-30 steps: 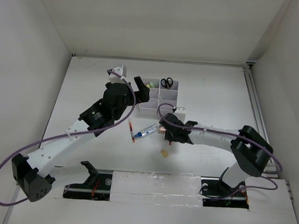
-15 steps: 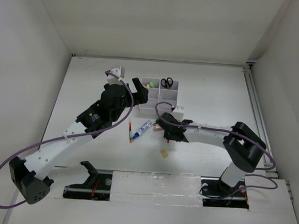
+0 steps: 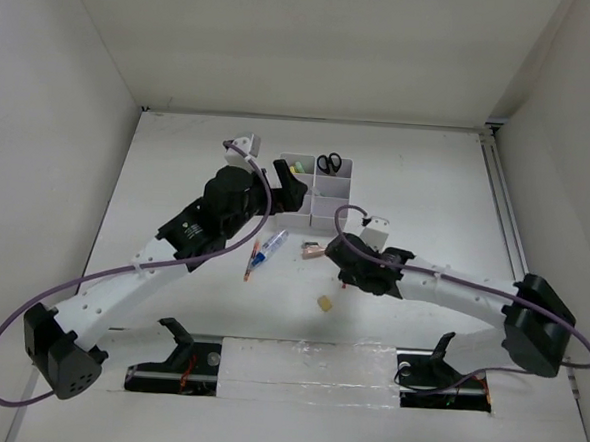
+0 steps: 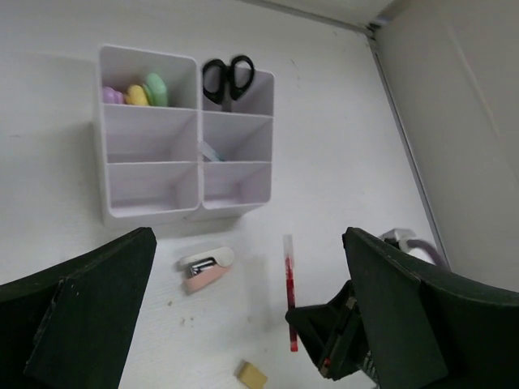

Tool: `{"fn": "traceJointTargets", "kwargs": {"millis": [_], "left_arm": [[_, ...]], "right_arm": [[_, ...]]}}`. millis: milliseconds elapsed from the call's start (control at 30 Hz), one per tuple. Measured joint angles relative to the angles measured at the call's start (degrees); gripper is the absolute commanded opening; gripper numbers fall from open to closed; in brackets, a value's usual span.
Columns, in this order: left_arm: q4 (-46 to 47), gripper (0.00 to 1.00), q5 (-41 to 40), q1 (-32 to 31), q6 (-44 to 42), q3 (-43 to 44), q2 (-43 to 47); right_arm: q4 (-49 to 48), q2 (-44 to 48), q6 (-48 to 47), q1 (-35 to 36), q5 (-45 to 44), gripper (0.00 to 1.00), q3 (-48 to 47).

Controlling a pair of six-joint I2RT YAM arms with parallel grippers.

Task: Sort the stationery into containers
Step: Grab a piece of stationery with the right arm, then pass the stationery from the right arm to the left

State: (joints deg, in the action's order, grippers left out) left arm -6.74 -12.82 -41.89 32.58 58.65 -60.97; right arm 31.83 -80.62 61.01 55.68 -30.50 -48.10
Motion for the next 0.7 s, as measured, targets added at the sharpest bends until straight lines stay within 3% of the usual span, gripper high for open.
{"fn": "traceJointTargets", "kwargs": {"millis": [167,433,700], "left_arm": [[4.55,1.0,10.1,-0.11,-0.17,-2.4,-2.97],[11.54,1.0,24.48,-0.17,1.05,-4.04,-6.05],[21.92,0.99,36.63,-0.17,4.52,-7.26,-7.61]], "right_arm": [[0.24,9.29,-2.27,3.91,-2.56,0.0,-0.55],[-13.0,28.74,-12.13,5.9,-2.03,0.0,7.93],[-20.06,35.17,-18.8,5.9,1.84,0.0,9.29]]}}
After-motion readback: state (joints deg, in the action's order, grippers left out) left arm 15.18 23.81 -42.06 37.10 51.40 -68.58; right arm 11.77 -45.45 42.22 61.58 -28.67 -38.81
